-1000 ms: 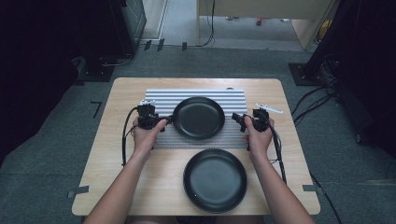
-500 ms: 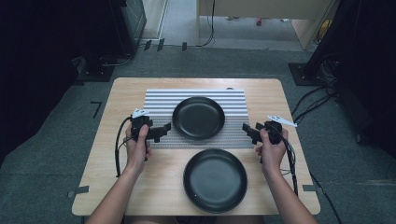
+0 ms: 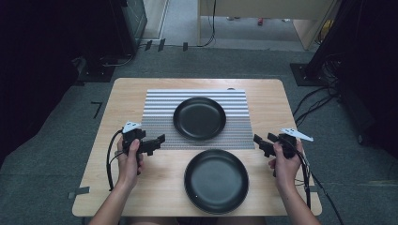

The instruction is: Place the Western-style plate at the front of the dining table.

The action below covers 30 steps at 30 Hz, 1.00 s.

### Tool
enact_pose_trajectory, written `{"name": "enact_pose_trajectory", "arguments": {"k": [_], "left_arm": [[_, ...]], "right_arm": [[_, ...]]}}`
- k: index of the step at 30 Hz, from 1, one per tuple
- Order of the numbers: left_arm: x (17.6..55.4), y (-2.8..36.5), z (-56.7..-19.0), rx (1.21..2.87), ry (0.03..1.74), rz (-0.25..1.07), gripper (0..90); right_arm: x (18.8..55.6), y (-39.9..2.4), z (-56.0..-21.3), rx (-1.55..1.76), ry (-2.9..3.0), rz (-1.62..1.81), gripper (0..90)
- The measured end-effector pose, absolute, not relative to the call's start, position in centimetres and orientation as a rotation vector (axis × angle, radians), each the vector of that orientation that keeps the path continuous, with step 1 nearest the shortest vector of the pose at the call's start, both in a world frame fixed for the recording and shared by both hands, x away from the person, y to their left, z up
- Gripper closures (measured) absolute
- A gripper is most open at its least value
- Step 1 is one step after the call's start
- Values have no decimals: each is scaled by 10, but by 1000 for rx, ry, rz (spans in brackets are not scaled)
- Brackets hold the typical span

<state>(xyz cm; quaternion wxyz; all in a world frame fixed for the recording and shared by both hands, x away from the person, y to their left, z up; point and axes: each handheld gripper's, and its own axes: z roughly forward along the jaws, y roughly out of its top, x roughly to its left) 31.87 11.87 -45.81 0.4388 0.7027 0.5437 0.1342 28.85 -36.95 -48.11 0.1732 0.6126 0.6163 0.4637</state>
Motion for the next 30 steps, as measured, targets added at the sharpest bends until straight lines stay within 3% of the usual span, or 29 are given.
{"name": "enact_pose_trajectory", "arguments": {"k": [30], "left_arm": [[242, 189, -469, 1703, 1441, 454, 94]], "right_arm": [[212, -434, -495, 1748, 1692, 1234, 270]]}}
